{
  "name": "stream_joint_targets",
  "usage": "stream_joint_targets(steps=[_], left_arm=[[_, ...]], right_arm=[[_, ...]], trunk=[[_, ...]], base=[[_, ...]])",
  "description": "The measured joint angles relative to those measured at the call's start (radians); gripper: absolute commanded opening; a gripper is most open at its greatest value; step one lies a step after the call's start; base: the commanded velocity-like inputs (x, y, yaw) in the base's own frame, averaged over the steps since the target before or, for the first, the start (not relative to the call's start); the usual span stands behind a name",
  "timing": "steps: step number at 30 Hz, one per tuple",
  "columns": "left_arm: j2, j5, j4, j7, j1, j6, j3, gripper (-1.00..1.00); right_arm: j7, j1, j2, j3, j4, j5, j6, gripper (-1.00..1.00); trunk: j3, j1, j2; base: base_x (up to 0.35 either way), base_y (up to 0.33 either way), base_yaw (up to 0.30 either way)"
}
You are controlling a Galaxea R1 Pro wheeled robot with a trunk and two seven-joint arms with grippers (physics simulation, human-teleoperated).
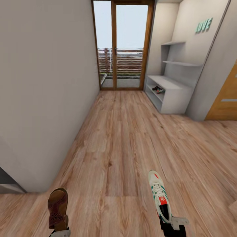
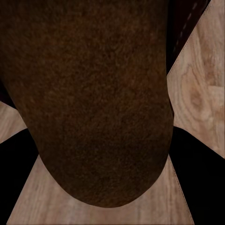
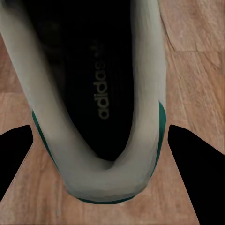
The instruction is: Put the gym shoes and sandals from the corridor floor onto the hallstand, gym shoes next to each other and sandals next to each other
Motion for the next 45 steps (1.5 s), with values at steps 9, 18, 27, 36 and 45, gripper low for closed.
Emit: stream_joint_targets(steps=[9, 18, 27, 36, 45], left_arm=[[0.000, 0.000, 0.000, 0.001, 0.000, 0.000, 0.000, -1.00], [0.000, 0.000, 0.001, 0.000, 0.000, 0.000, 0.000, -1.00], [0.000, 0.000, 0.001, 0.000, 0.000, 0.000, 0.000, -1.00], [0.000, 0.000, 0.000, 0.000, 0.000, 0.000, 0.000, -1.00], [0.000, 0.000, 0.001, 0.000, 0.000, 0.000, 0.000, -1.00]], right_arm=[[0.000, 0.000, 0.000, 0.000, 0.000, 0.000, 0.000, -1.00], [0.000, 0.000, 0.000, 0.000, 0.000, 0.000, 0.000, -1.00], [0.000, 0.000, 0.000, 0.000, 0.000, 0.000, 0.000, -1.00], [0.000, 0.000, 0.000, 0.000, 0.000, 0.000, 0.000, -1.00], [0.000, 0.000, 0.000, 0.000, 0.000, 0.000, 0.000, -1.00]], trunk=[[0.000, 0.000, 0.000], [0.000, 0.000, 0.000], [0.000, 0.000, 0.000], [0.000, 0.000, 0.000], [0.000, 0.000, 0.000]], base=[[0.337, 0.000, 0.000], [0.337, 0.000, 0.000], [0.337, 0.000, 0.000], [0.337, 0.000, 0.000], [0.337, 0.000, 0.000]])
